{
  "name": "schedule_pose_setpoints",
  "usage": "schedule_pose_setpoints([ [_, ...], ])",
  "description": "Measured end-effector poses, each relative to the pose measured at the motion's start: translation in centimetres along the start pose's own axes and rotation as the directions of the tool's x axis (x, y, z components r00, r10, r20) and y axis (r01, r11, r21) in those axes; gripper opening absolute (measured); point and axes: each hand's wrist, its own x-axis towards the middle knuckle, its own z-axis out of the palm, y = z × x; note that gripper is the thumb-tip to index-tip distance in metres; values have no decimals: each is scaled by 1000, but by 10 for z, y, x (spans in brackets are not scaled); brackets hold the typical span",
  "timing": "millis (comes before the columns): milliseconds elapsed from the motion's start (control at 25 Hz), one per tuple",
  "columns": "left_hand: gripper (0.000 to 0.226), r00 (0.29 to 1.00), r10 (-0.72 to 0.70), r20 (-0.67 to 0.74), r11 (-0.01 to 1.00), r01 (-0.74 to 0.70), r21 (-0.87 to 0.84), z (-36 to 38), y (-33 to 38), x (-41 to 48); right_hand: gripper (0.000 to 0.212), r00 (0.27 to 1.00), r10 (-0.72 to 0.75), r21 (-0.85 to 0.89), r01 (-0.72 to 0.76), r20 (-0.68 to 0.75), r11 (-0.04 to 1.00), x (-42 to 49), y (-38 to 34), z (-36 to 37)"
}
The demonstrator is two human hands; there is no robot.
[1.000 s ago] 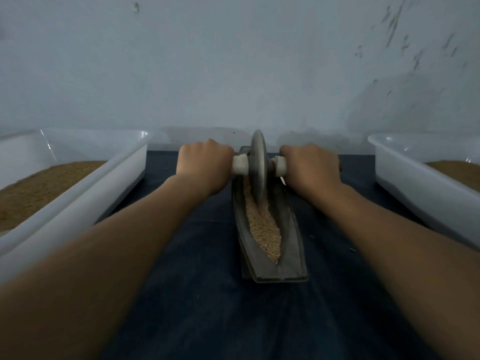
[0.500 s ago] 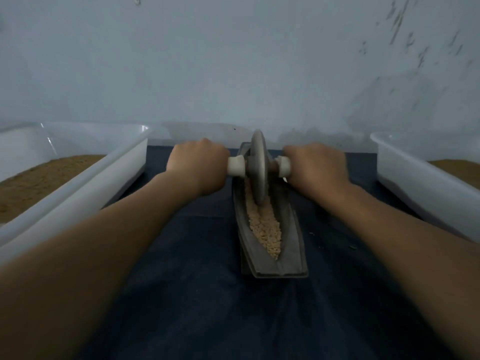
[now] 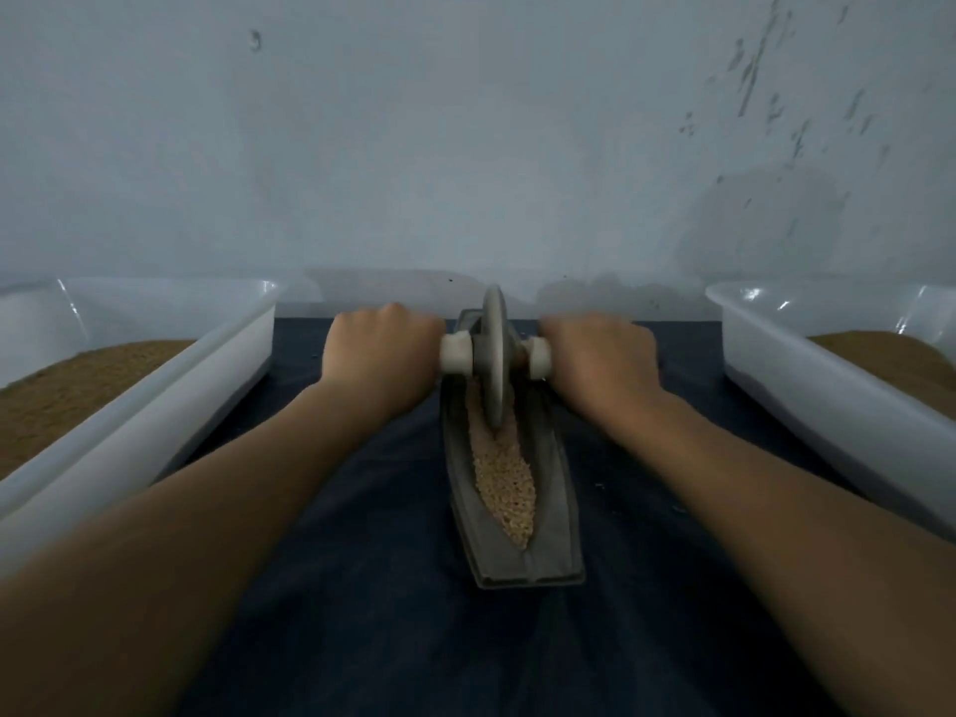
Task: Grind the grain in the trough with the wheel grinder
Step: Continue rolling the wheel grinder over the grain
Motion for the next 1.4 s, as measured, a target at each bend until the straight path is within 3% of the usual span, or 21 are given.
schedule_pose_setpoints([
  [80, 16, 997, -19, 74, 998, 24, -57, 0, 0, 7, 14, 998, -6, -3, 6, 69, 1000, 15, -2, -4],
  [160, 12, 989, 58, 138, 990, -39, -137, -4, -8, -14, 14, 987, -131, -3, 132, 95, 991, -4, 8, -13],
  [280, 16, 984, 180, -7, 967, -178, -184, 1, -24, -53, 28, 955, -277, -130, 263, -109, 956, -44, 25, -22],
  [400, 15, 995, 71, -67, 994, -77, -82, 7, -15, -45, 24, 966, -235, -194, 211, -111, 958, -32, 15, -12],
  [480, 7, 993, -85, -88, 994, 78, -81, 8, 1, -25, 12, 991, -84, -116, 72, -102, 991, -6, -1, -3],
  [560, 4, 991, -125, -41, 990, 122, -75, 7, 7, -3, 9, 1000, 1, -49, -1, -10, 999, 15, -6, -1],
  [640, 7, 996, -62, 62, 990, 69, -119, 5, 0, -5, 11, 995, -84, -42, 86, 44, 995, 11, 3, -7],
  [680, 4, 998, -1, 60, 990, 10, -138, 7, -7, -16, 20, 985, -172, -59, 172, 6, 983, -2, 10, -9],
  [760, 14, 982, 136, -131, 985, -148, -86, 8, -18, -45, 34, 949, -284, -137, 267, -134, 954, -38, 18, -16],
  [840, 22, 942, 199, -271, 977, -213, -23, 2, -21, -52, 34, 944, -247, -111, 228, -218, 967, -55, 24, -17],
  [920, 23, 962, 160, -222, 987, -162, 8, 6, -12, -41, 28, 974, -160, -110, 144, -160, 983, -50, 14, -8],
  [1040, 4, 999, -30, -18, 993, 28, -118, 8, -2, -2, 10, 998, 13, -102, -20, -66, 995, -8, -6, -5],
  [1120, 3, 995, -58, 76, 983, 70, -169, 10, -5, 3, 11, 1000, -25, -87, 25, 0, 996, 6, -6, -11],
  [1160, 7, 998, -32, 53, 987, 40, -157, 11, -8, -6, 11, 996, -89, -66, 87, -15, 994, 0, -1, -13],
  [1240, 23, 984, 77, -163, 995, -87, -56, 12, -12, -35, 31, 974, -185, -113, 171, -130, 979, -28, 14, -8],
  [1320, 29, 928, 162, -335, 986, -164, 23, 7, -13, -49, 37, 943, -169, -86, 150, -287, 985, -50, 20, -1],
  [1400, 24, 946, 136, -295, 990, -121, 70, 7, -9, -41, 32, 951, -116, -24, 113, -287, 993, -46, 19, 12],
])
